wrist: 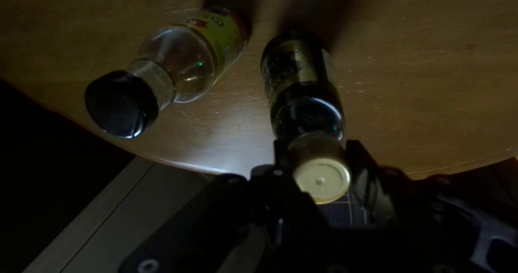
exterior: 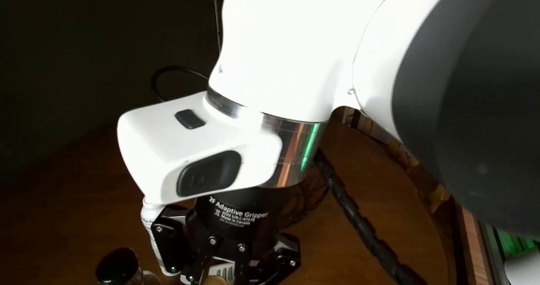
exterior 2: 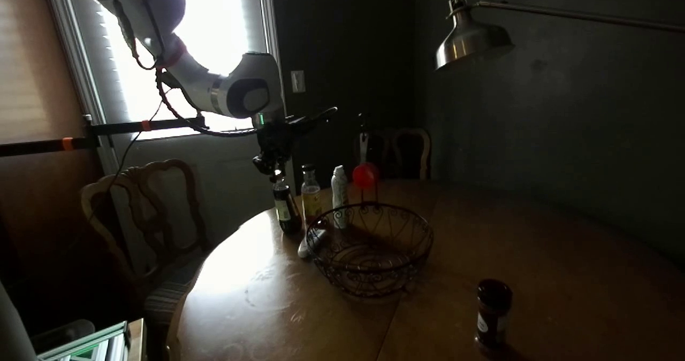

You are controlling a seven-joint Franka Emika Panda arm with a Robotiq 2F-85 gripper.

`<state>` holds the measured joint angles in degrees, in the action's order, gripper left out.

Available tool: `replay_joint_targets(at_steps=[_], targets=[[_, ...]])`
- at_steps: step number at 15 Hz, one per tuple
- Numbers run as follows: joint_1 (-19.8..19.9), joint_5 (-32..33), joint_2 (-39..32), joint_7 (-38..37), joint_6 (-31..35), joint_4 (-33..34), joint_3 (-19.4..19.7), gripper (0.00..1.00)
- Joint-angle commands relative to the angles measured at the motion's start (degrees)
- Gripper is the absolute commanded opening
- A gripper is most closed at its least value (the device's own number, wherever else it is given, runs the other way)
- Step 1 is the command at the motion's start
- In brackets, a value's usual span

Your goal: Move the bottle with the yellow lid to the left.

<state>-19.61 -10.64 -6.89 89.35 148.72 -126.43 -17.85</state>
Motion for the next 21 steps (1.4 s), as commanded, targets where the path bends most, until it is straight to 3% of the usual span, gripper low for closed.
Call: replay_joint_targets(at_steps=[1,2,7,11,16,21], targets=[[2.13,-2.12,-1.63,4.34,0.82,1.57,-2.35,0.63],[2.37,-1.67,-1.69,4.62,0.44,1.77,-2.5,0.64],[3.42,-1.15,-1.14,7.71,0.41,2.45,-2.98,1.0],[3.98,-0.46,0.2,7.54,-1.0,2.09,-2.53,1.0],[4.83,4.06,5.11,-1.41,-5.76,-0.4,0.08,1.0],[5.38,5.53,14.24,-10.4,-16.7,-3.69,2.19,1.0]])
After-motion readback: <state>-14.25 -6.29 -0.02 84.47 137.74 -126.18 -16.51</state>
